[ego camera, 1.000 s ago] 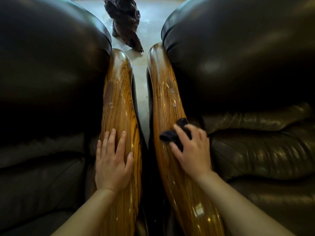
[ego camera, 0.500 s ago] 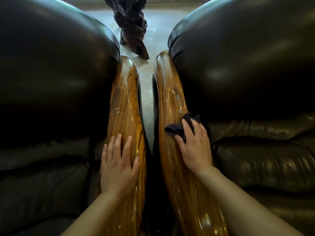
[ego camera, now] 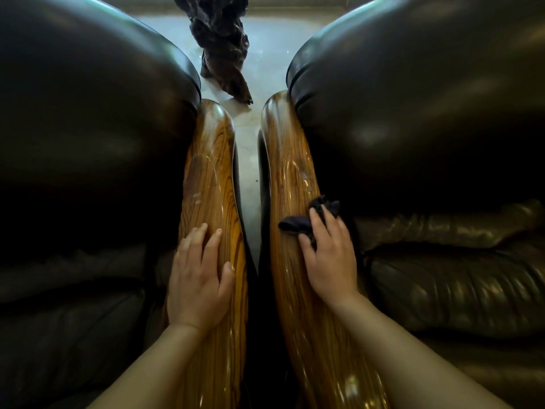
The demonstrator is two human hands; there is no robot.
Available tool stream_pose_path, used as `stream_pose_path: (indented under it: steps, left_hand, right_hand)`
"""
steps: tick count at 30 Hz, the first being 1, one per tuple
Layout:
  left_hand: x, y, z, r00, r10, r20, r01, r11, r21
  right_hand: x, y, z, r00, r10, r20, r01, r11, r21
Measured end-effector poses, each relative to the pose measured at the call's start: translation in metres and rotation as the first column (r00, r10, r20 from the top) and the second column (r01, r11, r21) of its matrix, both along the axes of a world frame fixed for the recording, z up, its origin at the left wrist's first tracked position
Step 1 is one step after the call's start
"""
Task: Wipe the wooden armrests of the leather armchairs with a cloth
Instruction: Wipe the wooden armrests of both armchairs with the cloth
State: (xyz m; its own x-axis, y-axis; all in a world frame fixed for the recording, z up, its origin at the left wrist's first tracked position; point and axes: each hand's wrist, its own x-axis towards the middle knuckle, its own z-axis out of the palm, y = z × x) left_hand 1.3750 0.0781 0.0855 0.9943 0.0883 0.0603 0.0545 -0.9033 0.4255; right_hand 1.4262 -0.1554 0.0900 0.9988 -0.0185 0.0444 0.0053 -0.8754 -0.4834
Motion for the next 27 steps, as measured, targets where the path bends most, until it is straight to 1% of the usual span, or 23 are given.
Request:
stream_pose_path:
  steps: [1, 3, 4, 7, 8, 9, 10, 13, 15, 18, 20, 22, 24, 27]
  left_hand:
    - [0.0, 0.0, 0.0, 1.0, -0.003, -0.007, 0.003, 1.0, 0.004]
    - [0.0, -0.001, 0.001, 1.0, -0.009, -0.014, 0.009, 1.0, 0.005]
    - [0.0, -0.002, 0.001, 1.0, -0.013, -0.013, 0.014, 1.0, 0.003]
    - [0.001, -0.001, 0.003, 1.0, -0.017, -0.004, 0.017, 1.0, -0.006]
    - [0.001, -0.001, 0.003, 1.0, -0.015, -0.001, 0.015, 1.0, -0.009]
    - [0.001, -0.001, 0.003, 1.0, -0.013, 0.001, 0.013, 1.0, -0.013]
    - [0.001, -0.001, 0.003, 1.0, -0.01, 0.002, 0.01, 1.0, -0.017]
    - [0.001, -0.001, 0.003, 1.0, -0.005, 0.005, 0.005, 1.0, -0.019]
    - [0.001, -0.001, 0.004, 1.0, -0.002, 0.008, 0.002, 1.0, -0.022]
    - [0.001, -0.002, 0.005, 1.0, 0.001, 0.013, -0.001, 1.0, -0.021]
    - [0.001, -0.002, 0.005, 1.0, 0.001, 0.011, -0.001, 1.0, -0.022]
    - [0.002, -0.001, 0.004, 1.0, 0.002, 0.008, -0.002, 1.0, -0.022]
    - [0.002, 0.0, 0.003, 1.0, 0.004, 0.008, -0.004, 1.0, -0.023]
    - [0.001, -0.001, 0.003, 1.0, 0.01, 0.009, -0.01, 0.999, -0.032]
  right_hand:
    - [0.011, 0.006, 0.002, 1.0, -0.024, -0.01, 0.024, 1.0, -0.004]
    - [0.02, 0.015, 0.006, 1.0, -0.015, -0.007, 0.015, 0.999, -0.029]
    - [0.016, 0.015, 0.006, 1.0, 0.018, -0.006, -0.018, 0.999, -0.027]
    - [-0.019, 0.003, 0.004, 0.979, 0.205, 0.016, -0.203, 0.978, -0.051]
    - [-0.03, -0.006, 0.002, 0.968, 0.249, 0.024, -0.246, 0.967, -0.069]
    - [-0.034, -0.015, -0.001, 0.966, 0.258, 0.03, -0.256, 0.964, -0.076]
    - [-0.03, -0.02, -0.002, 0.972, 0.235, 0.026, -0.233, 0.97, -0.068]
    - [0.006, -0.009, 0.002, 0.997, 0.076, -0.009, -0.076, 0.997, -0.021]
    - [0.029, 0.008, 0.008, 1.0, 0.027, -0.005, -0.027, 1.0, -0.01]
    - [0.026, 0.016, 0.012, 0.995, 0.097, 0.003, -0.097, 0.995, -0.026]
    - [0.006, 0.007, 0.011, 0.984, 0.178, 0.011, -0.178, 0.983, -0.047]
    - [-0.011, -0.008, 0.009, 0.975, 0.221, 0.016, -0.22, 0.974, -0.056]
    - [-0.004, -0.016, 0.006, 0.983, 0.185, -0.001, -0.185, 0.982, -0.037]
    - [0.032, -0.006, 0.009, 0.999, 0.044, -0.029, -0.044, 0.999, -0.005]
